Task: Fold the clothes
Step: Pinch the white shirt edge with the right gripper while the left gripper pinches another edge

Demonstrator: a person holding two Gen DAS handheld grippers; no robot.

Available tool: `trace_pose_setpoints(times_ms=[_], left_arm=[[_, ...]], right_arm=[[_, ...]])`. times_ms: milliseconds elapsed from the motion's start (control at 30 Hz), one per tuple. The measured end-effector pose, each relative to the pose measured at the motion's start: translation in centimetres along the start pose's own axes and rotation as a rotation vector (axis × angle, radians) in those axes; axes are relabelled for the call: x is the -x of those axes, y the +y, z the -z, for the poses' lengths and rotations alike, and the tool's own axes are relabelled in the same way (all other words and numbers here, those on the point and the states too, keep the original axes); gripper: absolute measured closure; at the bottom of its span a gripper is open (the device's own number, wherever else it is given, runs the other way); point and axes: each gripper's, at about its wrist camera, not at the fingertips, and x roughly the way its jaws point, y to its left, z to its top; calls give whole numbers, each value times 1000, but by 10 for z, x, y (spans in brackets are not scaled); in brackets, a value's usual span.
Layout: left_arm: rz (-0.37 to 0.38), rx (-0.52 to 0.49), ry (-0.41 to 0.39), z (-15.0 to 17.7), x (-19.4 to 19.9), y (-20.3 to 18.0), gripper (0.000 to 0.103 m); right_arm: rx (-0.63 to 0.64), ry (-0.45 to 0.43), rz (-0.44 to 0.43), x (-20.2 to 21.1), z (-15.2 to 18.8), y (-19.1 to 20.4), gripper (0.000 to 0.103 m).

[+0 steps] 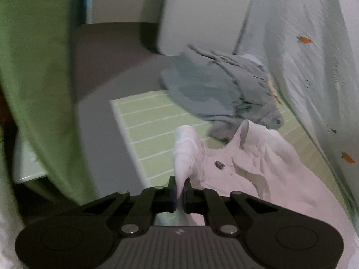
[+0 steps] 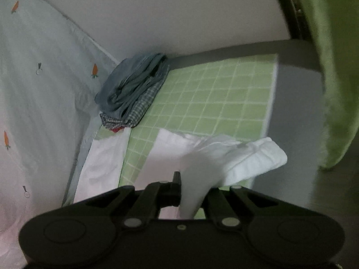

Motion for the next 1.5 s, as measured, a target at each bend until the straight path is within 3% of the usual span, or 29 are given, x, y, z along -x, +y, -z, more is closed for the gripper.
trace_pose_setpoints(times_ms=[133, 333, 500, 833, 967, 1100, 1267, 1500], left_arm=[[-42, 29, -18, 2, 15, 5, 96], [-105, 73, -46, 5, 39, 11, 97], [-153, 107, -68, 7, 56, 15, 97], [-81, 119, -120, -14, 60, -31, 96], [-51, 102, -144, -21, 47, -55, 96], [-87, 132, -92, -21, 13, -74, 96], [-102, 128, -77, -25, -14, -101, 96], [-107, 111, -59, -53, -69, -148, 96]], right_arm=[[53, -6, -12, 18, -5, 8, 101], [31, 11, -78, -16, -4, 26, 101], [102, -11, -100, -28, -12, 55, 101], [131, -135, -234, -37, -31, 126, 101], [161, -165, -262, -53, -35, 155, 101], [168, -149, -251, -87, -34, 179, 101], [222, -145, -177, -122, -28, 221, 101], [438, -81, -197, -196, -24, 326, 101]])
